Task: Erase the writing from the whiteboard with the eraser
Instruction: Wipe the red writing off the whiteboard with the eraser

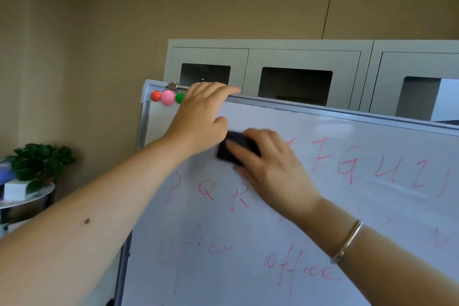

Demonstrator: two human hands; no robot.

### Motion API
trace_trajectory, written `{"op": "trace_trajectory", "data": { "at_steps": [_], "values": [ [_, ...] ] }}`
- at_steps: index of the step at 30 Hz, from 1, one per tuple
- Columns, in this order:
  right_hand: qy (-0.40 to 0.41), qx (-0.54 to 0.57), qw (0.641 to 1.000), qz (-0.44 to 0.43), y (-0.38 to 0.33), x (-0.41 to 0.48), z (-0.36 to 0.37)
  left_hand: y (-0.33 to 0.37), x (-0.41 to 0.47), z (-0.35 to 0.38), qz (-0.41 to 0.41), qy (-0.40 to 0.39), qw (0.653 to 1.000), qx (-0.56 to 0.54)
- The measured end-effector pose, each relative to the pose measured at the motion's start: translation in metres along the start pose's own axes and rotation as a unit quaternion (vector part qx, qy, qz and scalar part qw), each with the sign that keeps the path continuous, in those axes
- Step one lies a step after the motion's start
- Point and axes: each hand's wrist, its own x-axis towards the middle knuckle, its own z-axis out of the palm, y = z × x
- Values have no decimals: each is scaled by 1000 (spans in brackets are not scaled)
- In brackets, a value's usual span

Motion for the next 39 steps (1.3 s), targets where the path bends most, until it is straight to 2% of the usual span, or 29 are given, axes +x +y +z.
{"op": "trace_trajectory", "data": {
  "at_steps": [3,4,7,9,12,14,17,19,23,25,29,31,36,37,39],
  "values": [
    [-45,-4,996,-75,-1,-17,-1,2,0,3,-8,7,1000,-10],
    [-32,-4,997,-63,4,-16,-5,2,0,2,-5,8,1000,-12],
    [25,-6,998,49,27,-4,-19,3,-1,3,-5,9,1000,-11],
    [30,-5,997,72,28,-2,-21,4,0,3,-14,10,1000,-14],
    [-29,-10,999,-39,12,-17,-14,6,1,2,-24,10,999,-23],
    [-48,-10,997,-64,15,-21,-17,7,0,1,-25,1,999,-22],
    [9,-5,999,49,34,-10,-28,7,1,0,-34,-12,999,-26],
    [21,-13,996,84,37,-7,-31,10,2,-1,-42,-18,999,-21],
    [-51,-22,997,-55,17,-28,-18,23,7,0,-30,-52,998,-14],
    [-61,-21,995,-71,21,-30,-20,30,9,4,-22,-70,997,-20],
    [7,-16,999,46,44,-18,-33,37,7,10,-6,-64,998,-16],
    [12,-17,997,69,46,-19,-34,37,7,9,-3,-61,998,-10],
    [-45,-23,996,-74,30,-44,-27,58,13,13,2,-75,997,-1],
    [-36,-24,997,-63,35,-44,-31,64,14,16,4,-79,997,-4],
    [4,-24,1000,12,50,-40,-41,77,18,22,7,-87,996,-13]
  ]
}}
